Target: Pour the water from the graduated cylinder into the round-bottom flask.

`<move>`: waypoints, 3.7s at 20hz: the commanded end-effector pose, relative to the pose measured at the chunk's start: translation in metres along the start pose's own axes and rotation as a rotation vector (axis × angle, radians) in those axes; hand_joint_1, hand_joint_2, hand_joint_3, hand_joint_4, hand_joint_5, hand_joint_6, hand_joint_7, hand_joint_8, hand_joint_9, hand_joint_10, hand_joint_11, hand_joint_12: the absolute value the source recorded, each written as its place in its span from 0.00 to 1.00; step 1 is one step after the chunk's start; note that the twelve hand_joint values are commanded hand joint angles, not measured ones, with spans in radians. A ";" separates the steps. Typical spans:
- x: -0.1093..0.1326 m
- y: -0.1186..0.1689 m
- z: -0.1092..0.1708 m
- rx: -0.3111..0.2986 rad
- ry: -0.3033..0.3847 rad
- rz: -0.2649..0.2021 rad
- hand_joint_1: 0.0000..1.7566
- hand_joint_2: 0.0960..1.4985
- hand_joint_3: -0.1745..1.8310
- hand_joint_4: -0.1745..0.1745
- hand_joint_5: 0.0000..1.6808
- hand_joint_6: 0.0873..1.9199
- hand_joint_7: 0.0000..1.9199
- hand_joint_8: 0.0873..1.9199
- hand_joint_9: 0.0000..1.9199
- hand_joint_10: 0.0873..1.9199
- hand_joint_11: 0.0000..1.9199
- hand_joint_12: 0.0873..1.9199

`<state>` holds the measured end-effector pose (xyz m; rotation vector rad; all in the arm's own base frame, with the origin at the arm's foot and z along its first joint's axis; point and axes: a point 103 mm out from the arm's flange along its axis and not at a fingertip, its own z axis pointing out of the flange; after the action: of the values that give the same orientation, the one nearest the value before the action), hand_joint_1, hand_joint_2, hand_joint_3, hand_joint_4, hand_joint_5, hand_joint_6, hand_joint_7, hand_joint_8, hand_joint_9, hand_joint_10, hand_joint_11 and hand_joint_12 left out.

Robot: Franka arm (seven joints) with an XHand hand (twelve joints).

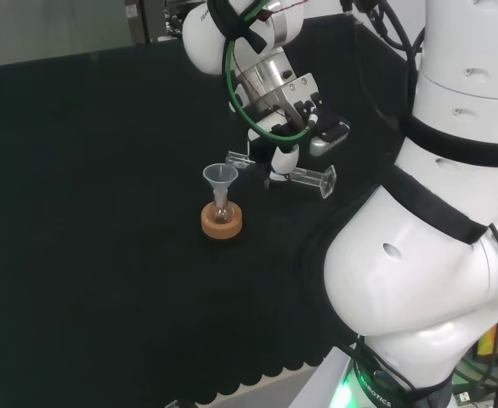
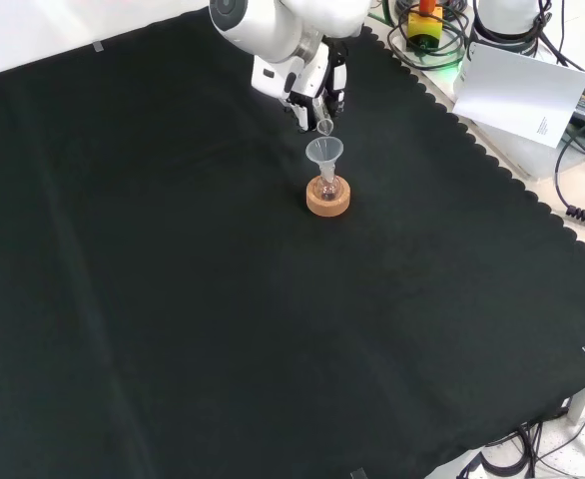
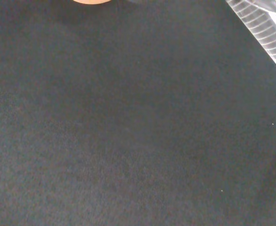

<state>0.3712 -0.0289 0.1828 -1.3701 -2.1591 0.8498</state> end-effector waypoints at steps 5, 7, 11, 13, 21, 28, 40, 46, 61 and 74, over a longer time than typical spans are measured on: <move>0.004 0.000 -0.004 0.033 -0.018 0.022 0.63 0.75 0.08 0.21 0.57 0.54 0.63 0.15 0.74 0.00 0.69 0.34; 0.007 0.000 -0.006 0.036 -0.020 0.026 0.63 0.75 0.08 0.21 0.56 0.54 0.63 0.15 0.74 0.00 0.69 0.34; 0.011 0.000 -0.008 0.053 -0.050 0.042 0.63 0.75 0.08 0.21 0.56 0.54 0.63 0.15 0.74 0.00 0.69 0.34; 0.015 0.000 -0.010 0.058 -0.065 0.050 0.63 0.75 0.08 0.21 0.56 0.54 0.63 0.15 0.74 0.00 0.69 0.34; 0.028 0.002 -0.017 0.081 -0.115 0.078 0.63 0.75 0.08 0.21 0.56 0.54 0.63 0.15 0.74 0.00 0.69 0.34; 0.009 -0.008 -0.013 0.088 -0.113 0.087 0.63 0.75 0.08 0.21 0.56 0.54 0.63 0.15 0.74 0.00 0.69 0.34; 0.006 -0.013 -0.015 0.086 -0.121 0.080 0.63 0.75 0.08 0.22 0.56 0.54 0.63 0.15 0.74 0.00 0.70 0.34; 0.005 -0.014 -0.015 0.087 -0.113 0.082 0.63 0.75 0.08 0.22 0.56 0.54 0.63 0.15 0.74 0.00 0.70 0.34; 0.017 -0.008 -0.019 0.131 -0.168 0.106 0.63 0.75 0.08 0.22 0.56 0.54 0.63 0.14 0.74 0.00 0.70 0.34; 0.008 -0.014 -0.021 0.142 -0.204 0.114 0.63 0.75 0.08 0.23 0.56 0.54 0.63 0.14 0.74 0.00 0.70 0.34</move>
<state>0.3731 -0.0184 0.2063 -1.3970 -2.1366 1.2063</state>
